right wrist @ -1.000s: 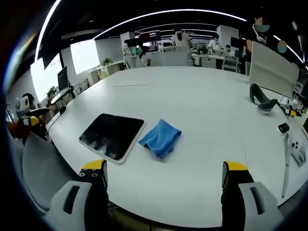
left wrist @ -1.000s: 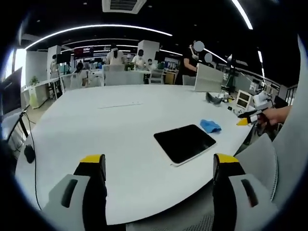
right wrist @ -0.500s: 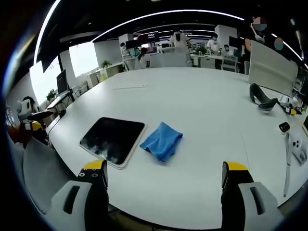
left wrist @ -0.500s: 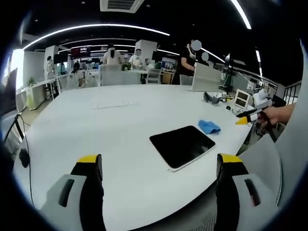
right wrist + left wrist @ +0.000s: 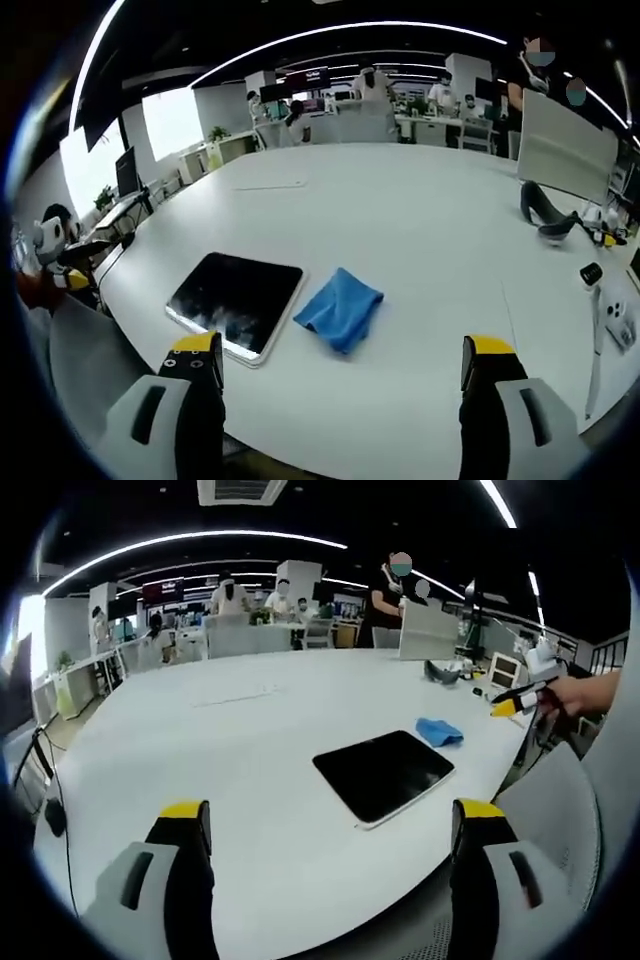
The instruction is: Wipe the mirror surface with the cleaning cloth until all visible marks leave the cleaned area.
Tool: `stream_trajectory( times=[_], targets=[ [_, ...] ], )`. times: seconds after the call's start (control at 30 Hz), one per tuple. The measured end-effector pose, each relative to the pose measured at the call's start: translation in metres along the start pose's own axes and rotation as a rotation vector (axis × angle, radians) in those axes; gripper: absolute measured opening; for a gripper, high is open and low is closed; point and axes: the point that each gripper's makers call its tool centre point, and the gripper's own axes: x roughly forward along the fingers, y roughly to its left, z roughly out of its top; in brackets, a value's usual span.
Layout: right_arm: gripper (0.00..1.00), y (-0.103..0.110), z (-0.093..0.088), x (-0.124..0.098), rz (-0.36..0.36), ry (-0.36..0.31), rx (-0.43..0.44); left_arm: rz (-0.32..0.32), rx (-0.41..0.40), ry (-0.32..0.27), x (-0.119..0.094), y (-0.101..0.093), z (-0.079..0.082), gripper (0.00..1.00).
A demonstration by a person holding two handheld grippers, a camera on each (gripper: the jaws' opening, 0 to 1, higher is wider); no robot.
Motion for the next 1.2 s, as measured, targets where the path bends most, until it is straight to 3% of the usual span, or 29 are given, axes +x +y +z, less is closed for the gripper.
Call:
stream_trajectory(
  times=[0.23,0.63,0.77,0.83,1.03,1.2],
  targets=[
    [0.98,0.004,0.015,0.011,0.013,-0.011,-0.024,-0.001,-0.042,-0.012,0.001,0.003,0.001,0.99],
    [0.95,0.003,0.030,0.032,0.024,-0.008,-0.025,-0.018,-0.010,0.008,0.006,-0.009,-0.005,0.97],
    [0.93,0.005,0.030,0.043,0.033,0.000,-0.035,-0.020,-0.036,0.027,0.007,-0.008,-0.010,0.95],
    [0.92,0.005,0.029,0.047,0.036,0.009,-0.038,-0.003,-0.041,0.007,0.006,-0.005,-0.007,0.96],
    [0.88,0.003,0.027,0.060,0.035,0.021,-0.048,-0.046,-0.081,0.031,0.008,-0.007,-0.013,0.99],
    [0.82,0.006,0.021,0.076,0.056,0.040,-0.059,-0.069,-0.047,0.072,0.012,-0.015,-0.021,0.98]
  ],
)
